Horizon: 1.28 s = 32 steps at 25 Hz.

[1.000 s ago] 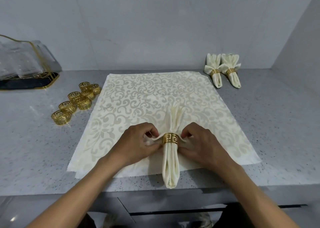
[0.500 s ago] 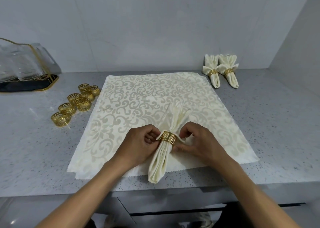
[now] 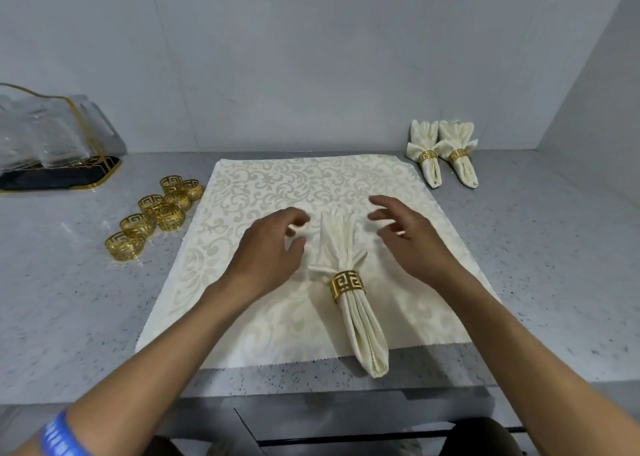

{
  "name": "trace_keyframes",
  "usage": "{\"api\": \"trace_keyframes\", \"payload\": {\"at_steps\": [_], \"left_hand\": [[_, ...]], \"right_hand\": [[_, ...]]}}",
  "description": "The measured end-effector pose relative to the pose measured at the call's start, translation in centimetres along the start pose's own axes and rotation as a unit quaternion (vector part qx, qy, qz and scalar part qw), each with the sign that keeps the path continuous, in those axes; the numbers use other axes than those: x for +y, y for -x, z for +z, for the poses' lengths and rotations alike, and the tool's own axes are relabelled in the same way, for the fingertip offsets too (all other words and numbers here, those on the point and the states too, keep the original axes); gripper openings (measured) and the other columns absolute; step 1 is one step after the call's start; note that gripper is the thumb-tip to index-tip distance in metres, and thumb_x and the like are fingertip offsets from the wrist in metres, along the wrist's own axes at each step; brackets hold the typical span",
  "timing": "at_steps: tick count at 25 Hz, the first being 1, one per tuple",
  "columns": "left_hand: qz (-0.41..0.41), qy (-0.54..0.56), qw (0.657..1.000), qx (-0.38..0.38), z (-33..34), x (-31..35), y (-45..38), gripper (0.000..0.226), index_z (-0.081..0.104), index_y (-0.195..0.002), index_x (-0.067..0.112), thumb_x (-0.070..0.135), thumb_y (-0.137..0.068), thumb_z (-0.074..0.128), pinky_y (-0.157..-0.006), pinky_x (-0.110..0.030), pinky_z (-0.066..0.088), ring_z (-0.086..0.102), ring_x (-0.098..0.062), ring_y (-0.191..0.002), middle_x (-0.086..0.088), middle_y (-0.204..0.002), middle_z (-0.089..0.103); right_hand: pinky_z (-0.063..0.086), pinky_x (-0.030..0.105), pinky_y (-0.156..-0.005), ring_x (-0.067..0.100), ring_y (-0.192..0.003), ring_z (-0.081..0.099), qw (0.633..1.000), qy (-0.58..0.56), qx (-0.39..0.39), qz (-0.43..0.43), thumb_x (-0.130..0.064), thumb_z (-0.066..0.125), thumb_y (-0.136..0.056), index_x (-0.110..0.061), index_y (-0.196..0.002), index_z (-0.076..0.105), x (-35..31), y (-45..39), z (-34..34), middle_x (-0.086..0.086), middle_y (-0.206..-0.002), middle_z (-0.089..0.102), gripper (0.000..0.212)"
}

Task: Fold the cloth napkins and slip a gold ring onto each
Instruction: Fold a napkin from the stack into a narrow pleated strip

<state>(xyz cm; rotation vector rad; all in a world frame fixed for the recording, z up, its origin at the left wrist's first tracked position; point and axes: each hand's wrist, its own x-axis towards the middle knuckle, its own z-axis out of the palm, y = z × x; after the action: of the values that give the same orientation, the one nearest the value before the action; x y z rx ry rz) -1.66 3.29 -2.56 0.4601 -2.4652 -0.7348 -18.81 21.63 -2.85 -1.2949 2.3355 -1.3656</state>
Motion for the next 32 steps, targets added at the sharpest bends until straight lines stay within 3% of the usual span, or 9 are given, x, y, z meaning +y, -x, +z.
{"api": "trace_keyframes", "payload": {"at_steps": [2,5,10,13,16,20,23,29,32], "left_hand": [[0.055,-0.058,0.996,-0.043,0.9,0.2,-1.8,0.04,0.059,-0.129,0.024,0.012,-0.09,0.063,-0.092,-0.028,0.046,0.057,-0.011,-0.11,0.009,-0.126,0.062],[0.107,-0.089,0.989,-0.057,1.2,0.5,-2.9,0.02,0.071,-0.108,0.021,0.014,-0.09,0.066,-0.087,-0.029,0.047,0.06,-0.014,-0.1,0.007,-0.107,0.07],[0.064,-0.034,0.997,-0.034,-1.0,-2.5,0.6,0.016,0.07,-0.09,0.026,0.017,-0.081,0.078,-0.072,-0.031,0.053,0.061,-0.001,-0.081,0.016,-0.088,0.066],[0.029,-0.022,0.999,-0.021,-0.7,-2.6,4.1,0.041,0.056,-0.105,0.03,0.029,-0.074,0.083,-0.07,-0.018,0.045,0.054,-0.002,-0.088,0.018,-0.101,0.052],[0.073,-0.052,0.991,-0.1,1.4,-1.2,5.3,0.027,0.061,-0.102,0.029,0.034,-0.081,0.077,-0.073,-0.025,0.046,0.051,-0.001,-0.086,0.018,-0.094,0.056],[0.078,-0.034,0.981,-0.173,3.1,0.6,5.1,0.025,0.065,-0.114,0.028,0.028,-0.089,0.067,-0.079,-0.033,0.049,0.053,-0.003,-0.088,0.013,-0.096,0.063],[0.081,-0.061,0.977,-0.188,3.8,1.5,3.9,0.029,0.062,-0.121,0.031,0.032,-0.092,0.062,-0.085,-0.03,0.048,0.055,-0.003,-0.094,0.015,-0.103,0.064],[0.101,-0.087,0.974,-0.181,8.5,4.7,-5.6,0.02,0.066,-0.112,0.03,0.032,-0.093,0.058,-0.086,-0.027,0.046,0.056,-0.006,-0.098,0.019,-0.1,0.061],[0.115,-0.122,0.971,-0.171,13.6,6.0,-11.9,0.027,0.061,-0.12,0.026,0.033,-0.097,0.051,-0.094,-0.031,0.04,0.052,-0.016,-0.112,0.009,-0.117,0.06]], "right_hand": [[0.048,0.028,-0.088,0.012,-0.104,0.061,0.986,0.147,-0.046,-0.063,-0.007,0.055,-0.094,-0.031,-0.133,0.056,-0.9,-2.0,1.1,-0.008,-0.122,0.065,0.045],[0.047,0.032,-0.079,0.017,-0.096,0.062,0.959,0.268,-0.018,-0.091,-0.023,0.059,-0.095,-0.023,-0.11,0.069,-1.6,-2.5,1.5,-0.005,-0.105,0.071,0.018],[0.05,0.031,-0.075,0.012,-0.085,0.064,0.979,0.196,0.052,0.0,-0.025,0.065,-0.092,-0.023,-0.097,0.069,0.2,1.1,-1.0,-0.01,-0.09,0.069,0.007],[0.049,0.03,-0.068,0.009,-0.074,0.06,0.973,0.19,0.111,0.072,-0.049,0.062,-0.09,-0.025,-0.098,0.063,-1.5,4.6,0.6,-0.012,-0.085,0.063,0.025],[0.043,0.03,-0.06,0.011,-0.063,0.054,0.952,0.286,0.026,0.109,-0.071,0.045,-0.087,-0.021,-0.077,0.059,-5.2,6.9,4.1,-0.008,-0.073,0.061,0.053],[0.035,0.031,-0.062,0.017,-0.069,0.045,0.927,0.352,-0.018,0.128,-0.056,0.041,-0.096,-0.018,-0.082,0.048,-6.3,6.9,6.2,0.0,-0.09,0.063,0.041],[0.033,0.031,-0.061,0.018,-0.067,0.046,0.934,0.325,0.023,0.145,-0.05,0.044,-0.096,-0.016,-0.077,0.046,-4.6,6.4,4.3,-0.001,-0.077,0.056,0.039],[0.025,0.031,-0.053,0.026,-0.063,0.05,0.917,0.329,0.153,0.167,-0.045,0.05,-0.091,-0.017,-0.066,0.047,2.0,1.1,-7.5,0.0,-0.064,0.049,0.038],[0.021,0.029,-0.047,0.025,-0.06,0.05,0.892,0.36,0.19,0.198,-0.043,0.052,-0.089,-0.014,-0.068,0.054,6.4,-3.4,-13.7,0.003,-0.065,0.054,0.036]]}}
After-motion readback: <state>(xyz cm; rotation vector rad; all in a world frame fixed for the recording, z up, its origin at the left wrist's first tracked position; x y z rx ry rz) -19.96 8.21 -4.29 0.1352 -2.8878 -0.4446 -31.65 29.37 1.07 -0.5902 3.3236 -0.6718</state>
